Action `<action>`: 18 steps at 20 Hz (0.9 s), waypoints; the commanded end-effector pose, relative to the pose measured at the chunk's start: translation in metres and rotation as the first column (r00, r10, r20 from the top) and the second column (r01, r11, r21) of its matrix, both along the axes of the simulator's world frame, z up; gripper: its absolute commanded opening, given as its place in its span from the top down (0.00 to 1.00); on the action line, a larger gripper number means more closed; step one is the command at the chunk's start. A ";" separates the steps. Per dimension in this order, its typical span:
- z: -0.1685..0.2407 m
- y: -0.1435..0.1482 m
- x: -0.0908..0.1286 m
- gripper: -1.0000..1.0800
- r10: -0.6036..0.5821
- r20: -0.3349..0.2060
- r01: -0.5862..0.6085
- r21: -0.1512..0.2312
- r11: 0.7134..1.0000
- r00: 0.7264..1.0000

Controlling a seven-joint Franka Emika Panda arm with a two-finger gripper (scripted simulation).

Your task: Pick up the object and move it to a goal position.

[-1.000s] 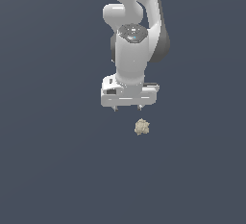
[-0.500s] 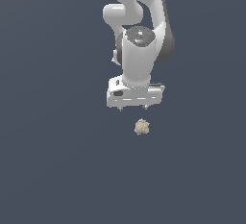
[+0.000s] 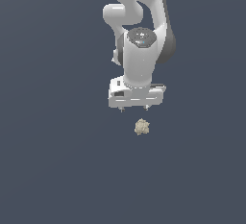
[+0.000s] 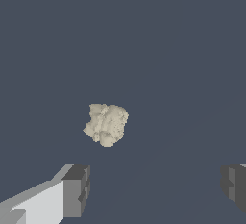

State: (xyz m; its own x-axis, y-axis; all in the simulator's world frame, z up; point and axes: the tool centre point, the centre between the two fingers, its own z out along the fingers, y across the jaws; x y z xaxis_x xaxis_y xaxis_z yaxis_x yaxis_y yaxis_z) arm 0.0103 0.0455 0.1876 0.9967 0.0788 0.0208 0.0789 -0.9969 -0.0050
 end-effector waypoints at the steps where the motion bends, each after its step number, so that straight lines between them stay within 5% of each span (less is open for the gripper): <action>1: -0.004 0.002 0.000 0.04 -0.010 -0.002 0.010 0.000 1.000 1.000; 18: -0.076 0.041 0.008 0.04 -0.217 -0.018 0.217 -0.003 0.976 0.976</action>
